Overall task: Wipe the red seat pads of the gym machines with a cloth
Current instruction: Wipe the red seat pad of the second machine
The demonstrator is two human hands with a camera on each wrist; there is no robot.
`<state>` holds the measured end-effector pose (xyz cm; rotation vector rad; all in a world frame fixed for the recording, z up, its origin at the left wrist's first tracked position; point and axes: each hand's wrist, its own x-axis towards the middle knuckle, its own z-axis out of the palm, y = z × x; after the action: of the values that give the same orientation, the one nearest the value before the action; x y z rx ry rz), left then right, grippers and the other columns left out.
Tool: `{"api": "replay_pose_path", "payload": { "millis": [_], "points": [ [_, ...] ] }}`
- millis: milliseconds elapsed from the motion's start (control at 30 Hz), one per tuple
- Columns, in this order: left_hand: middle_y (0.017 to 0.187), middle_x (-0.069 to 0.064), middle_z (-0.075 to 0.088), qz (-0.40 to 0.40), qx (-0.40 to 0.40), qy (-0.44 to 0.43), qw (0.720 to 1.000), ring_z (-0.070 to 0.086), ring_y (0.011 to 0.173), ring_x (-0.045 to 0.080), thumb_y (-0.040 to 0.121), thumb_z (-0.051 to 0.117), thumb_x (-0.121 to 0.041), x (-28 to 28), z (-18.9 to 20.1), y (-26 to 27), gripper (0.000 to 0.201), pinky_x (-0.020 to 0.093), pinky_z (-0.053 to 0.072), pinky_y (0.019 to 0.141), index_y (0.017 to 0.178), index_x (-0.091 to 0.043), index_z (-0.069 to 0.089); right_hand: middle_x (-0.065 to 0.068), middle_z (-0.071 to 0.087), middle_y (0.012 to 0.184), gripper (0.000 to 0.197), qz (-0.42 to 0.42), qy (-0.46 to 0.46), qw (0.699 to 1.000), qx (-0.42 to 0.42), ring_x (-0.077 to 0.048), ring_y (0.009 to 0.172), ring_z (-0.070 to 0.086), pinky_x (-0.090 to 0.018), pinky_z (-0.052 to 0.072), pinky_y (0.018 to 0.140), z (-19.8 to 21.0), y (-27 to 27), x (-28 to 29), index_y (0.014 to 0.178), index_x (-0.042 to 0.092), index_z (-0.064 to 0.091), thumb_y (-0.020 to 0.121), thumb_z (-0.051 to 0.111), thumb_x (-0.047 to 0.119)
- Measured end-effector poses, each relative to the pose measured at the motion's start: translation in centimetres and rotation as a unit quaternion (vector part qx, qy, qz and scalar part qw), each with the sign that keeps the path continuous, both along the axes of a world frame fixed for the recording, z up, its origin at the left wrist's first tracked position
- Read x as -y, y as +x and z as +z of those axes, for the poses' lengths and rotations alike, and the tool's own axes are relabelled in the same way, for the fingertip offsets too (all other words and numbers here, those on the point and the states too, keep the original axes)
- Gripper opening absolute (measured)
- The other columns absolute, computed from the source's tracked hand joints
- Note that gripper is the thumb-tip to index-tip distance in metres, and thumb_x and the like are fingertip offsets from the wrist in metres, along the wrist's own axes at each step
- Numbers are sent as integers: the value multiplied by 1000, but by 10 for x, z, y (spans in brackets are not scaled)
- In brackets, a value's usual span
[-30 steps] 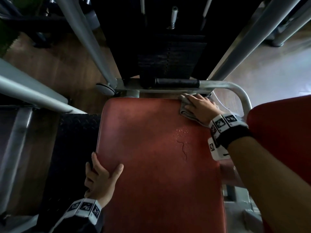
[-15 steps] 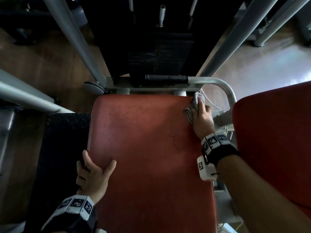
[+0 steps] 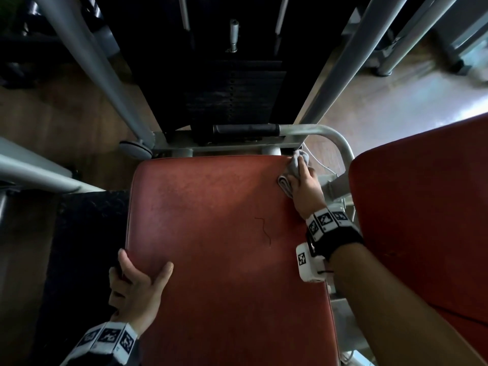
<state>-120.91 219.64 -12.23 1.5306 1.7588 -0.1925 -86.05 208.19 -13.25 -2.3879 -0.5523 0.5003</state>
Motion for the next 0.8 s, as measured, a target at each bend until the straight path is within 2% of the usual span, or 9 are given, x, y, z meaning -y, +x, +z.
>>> {"api": "replay_pose_path", "payload": {
  "millis": [167, 300, 400, 500, 633, 667, 733, 767, 800],
  "points": [
    [157, 8, -3, 3, -5, 16, 1000, 9, 139, 42, 67, 50, -74, 1, 0, 0, 104, 64, 16, 109, 146, -42, -10, -19, 36, 144, 61, -11, 8, 1000, -13, -32, 124, 48, -22, 33, 95, 6, -47, 42, 154, 22, 17, 100, 45, 19],
    [157, 10, -2, 0, -10, 18, 1000, 11, 139, 44, 68, 51, -73, 0, 0, 1, 104, 63, 17, 109, 146, -41, -9, -20, 33, 146, 66, -13, -1, 1000, -11, -35, 128, 45, -38, 37, 105, 3, -48, 44, 155, 22, 12, 99, 47, 17],
    [157, 10, -2, -1, -15, 18, 1000, 11, 139, 45, 72, 52, -71, -1, -1, 0, 102, 62, 17, 110, 147, -42, -10, -19, 32, 146, 65, -4, 3, 1000, -10, -35, 123, 48, -31, 35, 103, 5, -23, 21, 155, 18, 13, 99, 46, 15],
    [157, 11, -1, -9, -15, 20, 1000, 13, 139, 45, 67, 47, -76, 0, 0, 0, 106, 60, 17, 110, 148, -40, -11, -18, 33, 147, 61, -3, -2, 1000, 6, -37, 122, 48, -31, 36, 100, 7, -6, 0, 154, 15, 20, 99, 47, 13],
    [158, 11, -2, -13, -15, 20, 1000, 13, 139, 44, 75, 52, -71, 0, 2, 0, 102, 59, 17, 110, 148, -40, -13, -16, 34, 146, 59, -10, 5, 1000, 9, -33, 118, 53, -15, 34, 88, 3, -22, 17, 154, 17, 20, 100, 44, 14],
    [158, 12, -2, -14, -15, 21, 1000, 14, 139, 44, 76, 53, -70, 0, 3, 0, 102, 59, 17, 110, 148, -40, -13, -15, 33, 147, 60, -12, 3, 1000, 9, -32, 119, 52, -18, 36, 93, 1, -33, 29, 154, 19, 18, 100, 44, 14],
    [158, 13, 0, -13, -18, 31, 999, 14, 139, 44, 76, 53, -70, 0, 2, 0, 101, 59, 17, 111, 148, -39, -11, -12, 35, 146, 64, -19, -6, 1000, 18, -33, 122, 50, -39, 44, 103, -4, -56, 53, 154, 26, 17, 99, 47, 14],
    [158, 13, 1, -11, -20, 36, 999, 15, 139, 45, 76, 53, -70, 0, 1, 0, 101, 59, 17, 111, 148, -39, -10, -11, 36, 145, 65, -26, -12, 999, 23, -33, 123, 50, -47, 46, 101, -7, -67, 62, 153, 28, 16, 98, 48, 14],
    [158, 13, 2, -11, -22, 37, 999, 15, 139, 45, 75, 53, -70, 0, 0, 0, 101, 59, 17, 111, 148, -39, -10, -10, 36, 145, 65, -31, -15, 999, 29, -33, 123, 50, -50, 47, 98, -8, -75, 68, 153, 29, 17, 98, 48, 14]
  ]
}}
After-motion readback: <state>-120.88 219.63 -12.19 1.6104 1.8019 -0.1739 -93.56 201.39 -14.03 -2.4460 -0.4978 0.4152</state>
